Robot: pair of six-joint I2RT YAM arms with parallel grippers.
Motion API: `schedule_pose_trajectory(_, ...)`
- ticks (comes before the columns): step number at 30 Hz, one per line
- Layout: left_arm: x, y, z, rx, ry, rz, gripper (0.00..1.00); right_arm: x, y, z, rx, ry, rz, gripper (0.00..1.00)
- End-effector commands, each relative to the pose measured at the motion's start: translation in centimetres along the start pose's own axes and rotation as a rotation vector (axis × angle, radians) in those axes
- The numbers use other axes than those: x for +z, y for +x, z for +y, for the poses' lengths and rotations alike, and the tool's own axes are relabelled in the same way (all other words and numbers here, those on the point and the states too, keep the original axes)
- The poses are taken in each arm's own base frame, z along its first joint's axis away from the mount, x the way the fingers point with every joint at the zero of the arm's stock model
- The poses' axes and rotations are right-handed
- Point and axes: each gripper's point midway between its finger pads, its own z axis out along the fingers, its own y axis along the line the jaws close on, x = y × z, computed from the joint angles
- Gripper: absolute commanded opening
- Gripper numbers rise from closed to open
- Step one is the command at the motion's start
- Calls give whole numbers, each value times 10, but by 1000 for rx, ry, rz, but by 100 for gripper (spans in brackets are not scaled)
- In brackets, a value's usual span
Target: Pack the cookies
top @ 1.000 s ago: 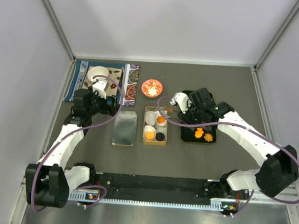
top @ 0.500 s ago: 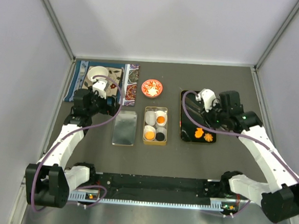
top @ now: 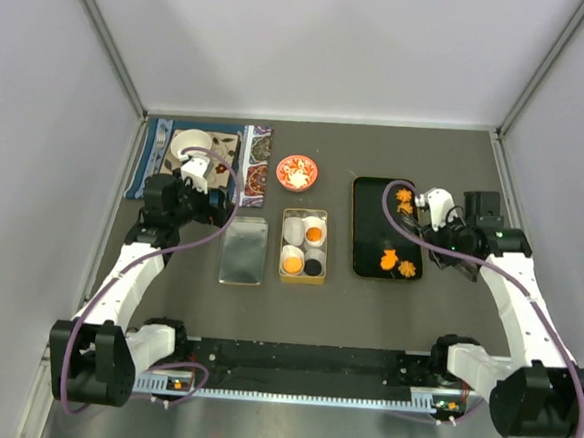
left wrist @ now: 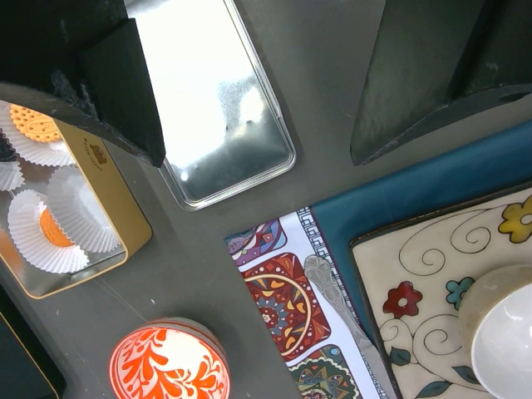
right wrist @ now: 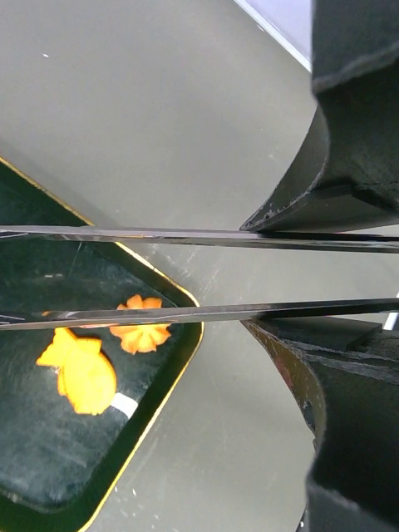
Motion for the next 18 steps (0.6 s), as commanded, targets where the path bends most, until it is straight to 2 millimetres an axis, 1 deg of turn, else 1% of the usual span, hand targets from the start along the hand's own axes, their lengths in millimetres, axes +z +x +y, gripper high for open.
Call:
schedule_pose_trajectory(1, 0, -18, -3, 27, 15, -50, 99, 11, -9, -17, 9, 6, -14, 39)
schedule_pose_trajectory(3, 0, -17, -2, 28, 13, -49, 99, 20, -10, -22, 17, 1, 9, 39)
schedule_pose_trajectory(5, 0, -17, -1, 28, 11, -47, 99, 28, -15, -29, 18, 7, 12, 40)
schedule_pose_trajectory(7, 0, -17, -1, 29, 10, -47, 99, 33, -18, -34, 18, 13, 7, 40)
schedule_pose_trajectory(8, 0, -17, -1, 28, 10, -47, 99, 33, -24, -39, 16, 26, -6, 40)
schedule_pose_trajectory(9, 0, -18, -2, 31, 12, -50, 99, 38, -25, -40, 20, 20, 3, 40)
schedule_pose_trajectory(12, 1, -17, 0, 30, 8, -46, 99, 44, -30, -48, 22, 33, 6, 40)
schedule_pose_trajectory(18, 2, -15, 0, 29, 7, -40, 99, 46, -40, -59, 17, 63, -7, 40)
